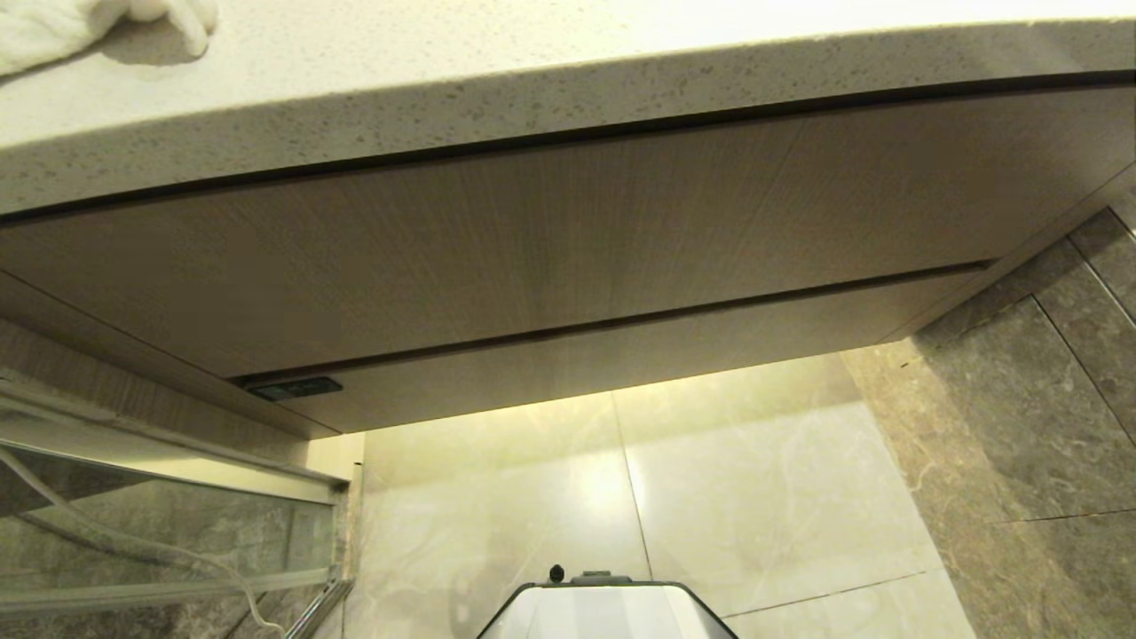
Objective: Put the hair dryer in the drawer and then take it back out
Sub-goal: Pull open the drawer
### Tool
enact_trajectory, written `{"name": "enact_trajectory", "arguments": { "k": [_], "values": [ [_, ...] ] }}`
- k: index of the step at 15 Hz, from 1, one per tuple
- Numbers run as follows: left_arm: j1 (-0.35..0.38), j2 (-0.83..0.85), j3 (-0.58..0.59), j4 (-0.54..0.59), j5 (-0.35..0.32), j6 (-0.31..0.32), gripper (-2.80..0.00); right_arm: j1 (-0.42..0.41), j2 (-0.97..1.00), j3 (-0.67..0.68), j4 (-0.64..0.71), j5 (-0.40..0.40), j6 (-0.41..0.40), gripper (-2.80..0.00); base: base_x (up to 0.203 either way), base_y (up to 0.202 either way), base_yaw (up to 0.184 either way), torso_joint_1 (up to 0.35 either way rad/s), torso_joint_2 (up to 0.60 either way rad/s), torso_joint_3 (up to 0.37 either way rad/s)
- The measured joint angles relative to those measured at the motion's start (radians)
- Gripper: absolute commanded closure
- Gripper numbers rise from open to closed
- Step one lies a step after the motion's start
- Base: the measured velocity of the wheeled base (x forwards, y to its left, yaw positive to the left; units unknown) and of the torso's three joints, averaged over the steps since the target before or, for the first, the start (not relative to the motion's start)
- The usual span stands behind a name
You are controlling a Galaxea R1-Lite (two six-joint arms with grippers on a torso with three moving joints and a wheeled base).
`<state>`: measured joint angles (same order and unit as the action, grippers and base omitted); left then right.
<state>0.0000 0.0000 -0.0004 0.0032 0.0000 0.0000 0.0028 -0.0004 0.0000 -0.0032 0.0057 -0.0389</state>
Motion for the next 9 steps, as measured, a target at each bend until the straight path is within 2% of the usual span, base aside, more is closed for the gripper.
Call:
{"name": "enact_trajectory", "arguments": {
  "k": [9],
  "values": [
    [0.000, 0.000, 0.000, 0.000, 0.000, 0.000, 0.00, 0.000, -0.003, 0.000, 0.002, 0.000, -0.001, 0.00, 0.000, 0.000, 0.000, 0.000, 0.00, 0.000]
  ]
}}
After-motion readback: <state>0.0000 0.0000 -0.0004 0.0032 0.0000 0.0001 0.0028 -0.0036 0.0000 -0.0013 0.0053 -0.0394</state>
